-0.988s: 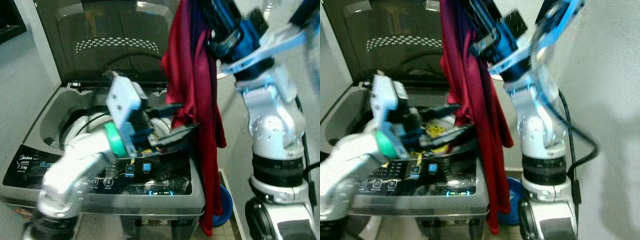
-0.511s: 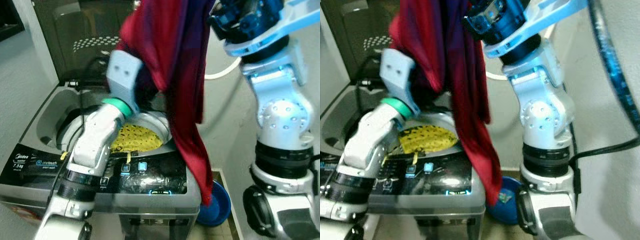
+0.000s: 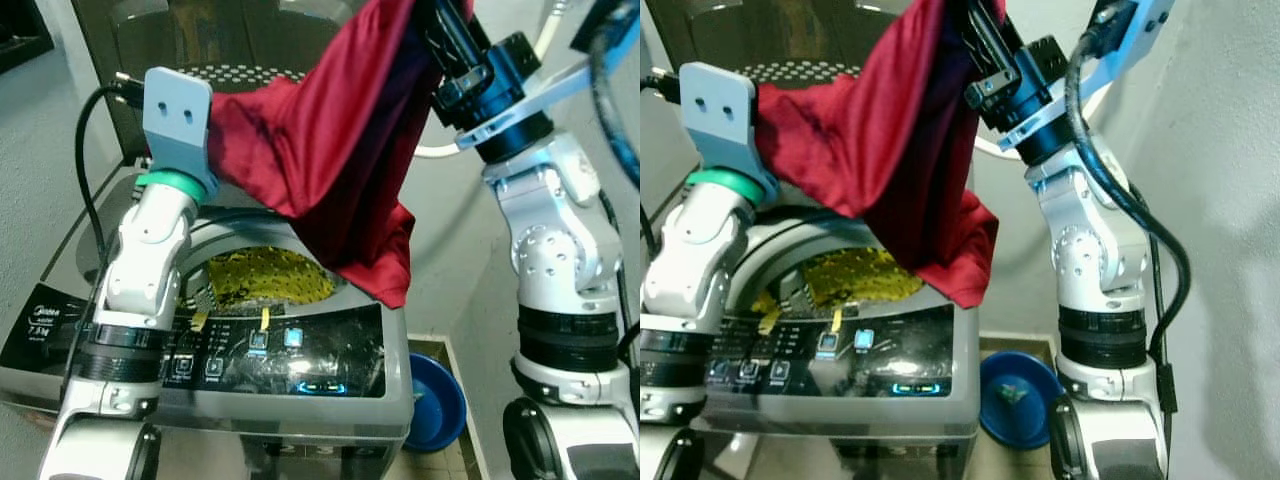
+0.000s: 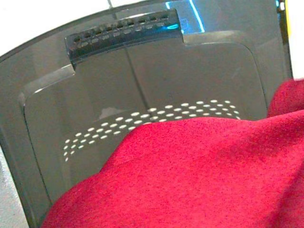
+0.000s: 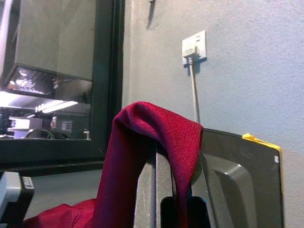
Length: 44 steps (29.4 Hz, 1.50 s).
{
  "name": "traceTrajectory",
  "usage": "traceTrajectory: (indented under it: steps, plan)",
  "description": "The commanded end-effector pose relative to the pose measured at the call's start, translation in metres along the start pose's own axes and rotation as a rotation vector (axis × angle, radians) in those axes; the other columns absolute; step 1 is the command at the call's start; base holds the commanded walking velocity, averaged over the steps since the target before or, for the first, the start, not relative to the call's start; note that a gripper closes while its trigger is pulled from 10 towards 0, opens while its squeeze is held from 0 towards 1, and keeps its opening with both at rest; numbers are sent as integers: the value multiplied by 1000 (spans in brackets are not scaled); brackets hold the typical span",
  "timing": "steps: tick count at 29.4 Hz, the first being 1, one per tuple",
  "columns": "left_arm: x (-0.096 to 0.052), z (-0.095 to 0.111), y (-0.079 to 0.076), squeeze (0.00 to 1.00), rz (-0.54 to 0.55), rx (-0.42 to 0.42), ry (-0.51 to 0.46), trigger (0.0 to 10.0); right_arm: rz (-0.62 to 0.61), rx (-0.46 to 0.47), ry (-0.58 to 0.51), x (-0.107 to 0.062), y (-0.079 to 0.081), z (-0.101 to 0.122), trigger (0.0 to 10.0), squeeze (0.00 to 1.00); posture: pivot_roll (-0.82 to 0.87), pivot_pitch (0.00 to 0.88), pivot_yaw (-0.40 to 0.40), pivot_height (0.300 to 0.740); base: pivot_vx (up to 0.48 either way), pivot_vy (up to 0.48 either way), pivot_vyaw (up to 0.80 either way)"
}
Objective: Clothes washing
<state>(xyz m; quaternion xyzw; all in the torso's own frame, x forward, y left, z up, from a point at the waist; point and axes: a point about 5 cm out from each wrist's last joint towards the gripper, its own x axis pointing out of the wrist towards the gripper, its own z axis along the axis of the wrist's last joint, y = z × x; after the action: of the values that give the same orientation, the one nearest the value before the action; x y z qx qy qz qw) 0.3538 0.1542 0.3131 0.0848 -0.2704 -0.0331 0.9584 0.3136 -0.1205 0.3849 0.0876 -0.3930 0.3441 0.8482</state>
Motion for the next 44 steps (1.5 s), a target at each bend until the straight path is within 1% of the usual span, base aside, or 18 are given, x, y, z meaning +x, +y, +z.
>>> traceTrajectory:
  steps: [1,10,12,16,17,20,34,38,44]
  plan:
    - [1,0,2,0,24,9,-17,10000,-16,-3,-6,-3,-3,-1,10000,0,56,1,46,740,0,-480,0]
    - [3,0,1,0,31,17,-40,10000,-27,-2,-10,-3,-3,-1,10000,0,55,0,48,740,0,-480,0]
    - [3,1,1,0,26,-8,-45,10000,-32,-7,-11,-4,-3,-1,10000,0,52,0,50,740,0,0,0]
    - [2,2,0,0,23,-22,-43,10000,-37,-13,-13,-4,-4,-2,10000,0,52,0,50,740,0,0,0]
    - [2,2,-1,0,18,-44,-40,10000,-42,-17,-15,-4,-4,-2,10000,0,52,0,49,740,0,371,0]
    - [2,3,-1,0,17,-48,-49,10000,-47,-23,-15,-3,-5,-3,10000,0,52,0,49,740,0,444,0]
    - [2,2,1,0,27,-43,-52,10000,-40,-23,-17,-2,-4,-4,10000,0,56,0,45,740,0,480,0]
    - [1,2,1,0,28,-25,-51,10000,-39,-25,-17,-2,-4,-5,10000,0,55,0,43,740,0,0,0]
    - [1,0,0,0,20,-28,-45,10000,-37,-27,-17,-2,-3,-5,10000,0,55,0,45,740,0,0,0]
